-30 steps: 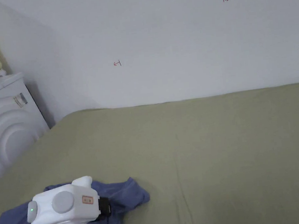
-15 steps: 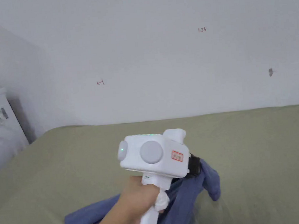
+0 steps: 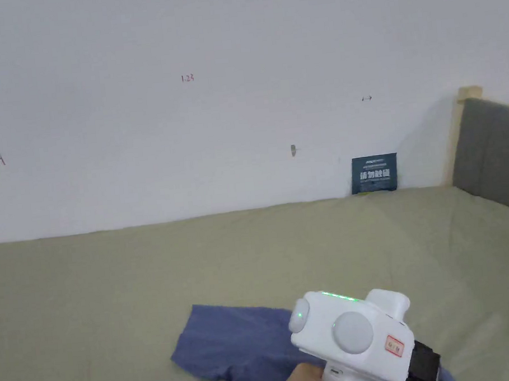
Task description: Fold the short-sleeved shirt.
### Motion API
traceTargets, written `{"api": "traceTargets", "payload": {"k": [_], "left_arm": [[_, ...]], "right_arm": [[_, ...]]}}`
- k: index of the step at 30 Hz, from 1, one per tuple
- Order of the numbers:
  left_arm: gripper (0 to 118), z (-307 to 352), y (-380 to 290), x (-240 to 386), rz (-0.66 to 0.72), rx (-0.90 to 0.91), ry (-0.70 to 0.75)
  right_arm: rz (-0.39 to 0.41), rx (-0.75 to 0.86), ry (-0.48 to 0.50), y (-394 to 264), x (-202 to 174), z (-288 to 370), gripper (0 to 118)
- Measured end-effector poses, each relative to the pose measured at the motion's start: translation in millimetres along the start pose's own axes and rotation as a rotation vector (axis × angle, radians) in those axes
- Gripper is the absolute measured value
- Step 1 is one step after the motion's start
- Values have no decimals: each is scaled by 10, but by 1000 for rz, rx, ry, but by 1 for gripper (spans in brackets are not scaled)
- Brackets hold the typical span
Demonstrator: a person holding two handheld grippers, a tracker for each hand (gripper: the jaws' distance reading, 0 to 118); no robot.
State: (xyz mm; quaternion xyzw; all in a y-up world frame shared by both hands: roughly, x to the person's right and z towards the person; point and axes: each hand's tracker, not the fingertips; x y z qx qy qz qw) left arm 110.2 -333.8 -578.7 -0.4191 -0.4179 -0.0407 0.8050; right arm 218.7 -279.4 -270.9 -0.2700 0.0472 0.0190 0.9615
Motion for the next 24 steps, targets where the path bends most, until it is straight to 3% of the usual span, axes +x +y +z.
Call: {"api": "traceTargets", "payload": {"k": [1,3,6,8,10,13,14,16,20,24], "left_arm": [[118,41,-14,-39,39,30,-30],[118,223,-45,-166,178,89,-127],[115,731,-51,-362,234,128,-21],[99,1217,-131,-477,208,212,77],[58,1841,-382,-513,207,305,217],[34,2699,-978,-429,234,481,459],[6,2898,-1233,-369,260,516,561],[0,3273,-1828,-206,334,565,769],[0,3612,-2721,-51,464,582,876],[0,3625,-3182,-41,600,483,904]], "right_arm": [[-1,5,2,0,14,1,1],[-5,17,-1,17,8,9,1],[-11,40,5,50,-29,13,1],[-9,51,19,87,-57,-14,1],[-6,67,31,164,-98,-74,1],[-17,98,48,299,-173,-208,1],[-23,103,53,341,-204,-252,1],[-29,121,62,401,-293,-331,1],[-8,133,64,441,-453,-459,1],[0,115,90,450,-578,-535,1]]}}
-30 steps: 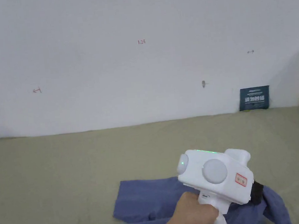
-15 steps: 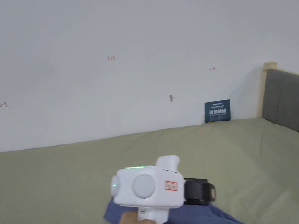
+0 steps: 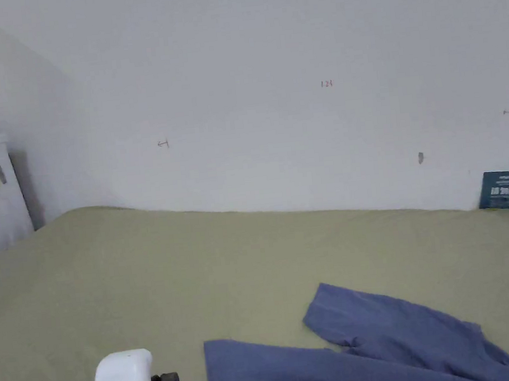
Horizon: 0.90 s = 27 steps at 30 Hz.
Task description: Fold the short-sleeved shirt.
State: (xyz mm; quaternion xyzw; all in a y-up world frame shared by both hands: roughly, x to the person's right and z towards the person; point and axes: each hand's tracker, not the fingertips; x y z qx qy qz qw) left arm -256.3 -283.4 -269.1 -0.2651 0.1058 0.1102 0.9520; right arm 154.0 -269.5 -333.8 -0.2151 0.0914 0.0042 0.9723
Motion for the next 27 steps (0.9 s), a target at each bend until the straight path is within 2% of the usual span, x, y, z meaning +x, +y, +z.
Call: {"api": "traceTargets", "payload": {"k": [7,10,14,15,16,19,20,23,27], "left_arm": [[0,-263,75,1,7,-18,-34],[0,-788,371,-10,24,-59,-120],[0,-1787,819,37,-54,-213,-81],[19,-2038,939,68,-82,-262,-107],[60,-2286,1033,89,-75,-320,-145],[103,-2779,1117,192,10,-399,-127],[118,-2909,1102,218,-2,-373,-120],[118,-3309,1015,282,-75,-411,-5],[118,-3784,771,221,-71,-556,64]], "right_arm": [[14,-17,3,-9,-21,-39,1],[0,-17,-3,-20,84,-52,1],[-3,-36,-35,-40,248,-147,1],[1,-42,-52,-46,294,-178,1],[5,-51,-57,-63,353,-223,1],[-4,-89,-79,-115,490,-315,1],[-10,-107,-80,-137,532,-349,1],[-30,-139,-86,-209,649,-442,1],[-47,-161,-103,-295,769,-505,1]]}}
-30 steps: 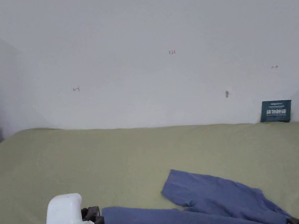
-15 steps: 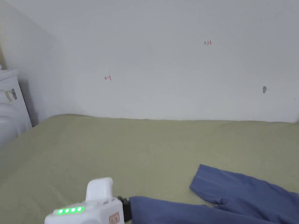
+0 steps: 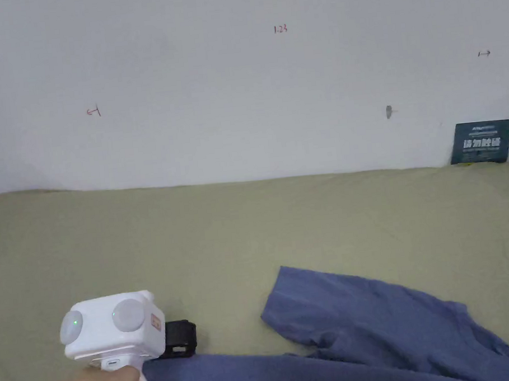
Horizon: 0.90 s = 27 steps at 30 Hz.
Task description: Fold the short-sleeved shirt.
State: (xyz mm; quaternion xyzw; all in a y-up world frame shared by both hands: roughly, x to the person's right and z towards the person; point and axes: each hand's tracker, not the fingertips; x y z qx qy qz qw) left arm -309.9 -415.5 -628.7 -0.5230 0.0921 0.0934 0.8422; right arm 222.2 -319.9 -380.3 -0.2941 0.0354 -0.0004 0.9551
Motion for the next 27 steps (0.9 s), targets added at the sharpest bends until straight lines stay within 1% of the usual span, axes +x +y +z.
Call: {"api": "traceTargets", "payload": {"k": [1,3,4,5,6,7,8,9,10,11,12,13,14,15,16,18,19,20,21,22,26,27], "left_arm": [[118,-113,-10,1,16,-26,22],[118,-328,-56,28,-15,-116,82],[118,-247,-87,34,-19,-41,48],[117,-173,-98,40,-14,-29,54],[96,-83,-70,46,-23,17,77],[61,59,-75,61,-50,48,60],[0,193,-81,94,-105,110,71],[0,302,-100,117,-151,134,-5],[0,411,-97,125,-158,150,-100],[0,573,-52,207,-94,35,-164],[0,768,-70,323,-99,24,-166],[0,903,-35,383,-121,37,-172],[0,1028,11,447,-156,62,-188],[0,1125,46,492,-164,66,-193],[0,812,-171,381,-158,58,-190],[0,851,-158,424,-162,50,-198],[0,814,-177,395,-157,53,-209],[0,763,-194,360,-151,50,-223],[0,759,-204,362,-137,49,-233],[0,758,-216,362,-114,44,-241],[0,722,-276,304,-102,50,-255],[0,720,-292,306,-107,55,-247]], "right_arm": [[-6,-5,0,-22,30,-15,1],[-27,-10,5,-53,86,-27,1],[-41,-10,7,-70,117,-35,1],[-45,-11,1,-86,134,-38,1],[-49,-11,-12,-99,158,-49,1],[-54,-12,-16,-100,197,-65,1],[-57,-13,-15,-95,247,-85,1],[-63,-15,-18,-86,309,-124,1],[-81,-13,-35,-62,383,-168,1],[-95,-4,-39,-42,462,-210,1],[-131,7,-45,-1,578,-266,6],[-174,8,-48,45,687,-329,23],[-215,17,-16,89,814,-414,56],[-246,21,-1,127,915,-484,83],[-265,1,8,154,1008,-597,85],[-262,18,69,205,1172,-775,85],[-264,3,97,218,1223,-882,85],[-284,-31,109,220,1256,-986,85],[-292,-62,127,238,1222,-1128,85],[-301,-97,109,217,1212,-1233,85],[-238,-212,130,112,1117,-1688,85],[-237,-254,106,76,1115,-1793,85]]}}
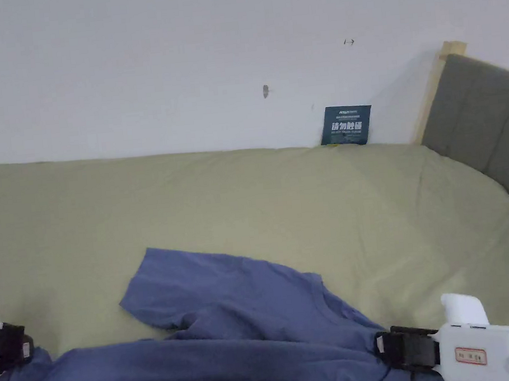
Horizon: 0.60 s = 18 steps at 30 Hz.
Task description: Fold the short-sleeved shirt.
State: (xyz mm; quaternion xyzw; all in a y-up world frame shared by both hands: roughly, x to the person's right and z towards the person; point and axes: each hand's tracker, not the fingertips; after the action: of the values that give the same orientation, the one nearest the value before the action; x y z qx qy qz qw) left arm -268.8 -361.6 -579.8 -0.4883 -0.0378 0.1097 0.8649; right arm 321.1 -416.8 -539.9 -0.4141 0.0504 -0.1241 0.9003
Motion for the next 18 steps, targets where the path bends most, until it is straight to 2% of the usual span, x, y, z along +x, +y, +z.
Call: {"api": "traceTargets", "payload": {"k": [2,3,4,5,8,10,16,18], "left_arm": [[0,-22,-28,-81,1,2,4],[0,-20,-44,-98,3,5,-7],[0,-14,-55,-108,4,15,-13],[0,-14,-60,-140,3,31,-25],[0,59,-65,-178,19,82,-35],[0,186,-58,-201,30,149,-65],[0,851,172,-238,-6,315,-90],[0,1091,281,-239,-23,344,-84]], "right_arm": [[-9,-60,-78,-3,-14,-155,84],[-47,-122,-62,9,9,-152,67],[-63,-118,9,4,17,-119,26],[-58,-80,7,-14,-7,-79,9],[59,-7,-53,29,-203,103,9],[80,46,-10,105,-340,252,9],[61,248,99,481,-567,707,9],[101,285,110,671,-690,838,9]]}}
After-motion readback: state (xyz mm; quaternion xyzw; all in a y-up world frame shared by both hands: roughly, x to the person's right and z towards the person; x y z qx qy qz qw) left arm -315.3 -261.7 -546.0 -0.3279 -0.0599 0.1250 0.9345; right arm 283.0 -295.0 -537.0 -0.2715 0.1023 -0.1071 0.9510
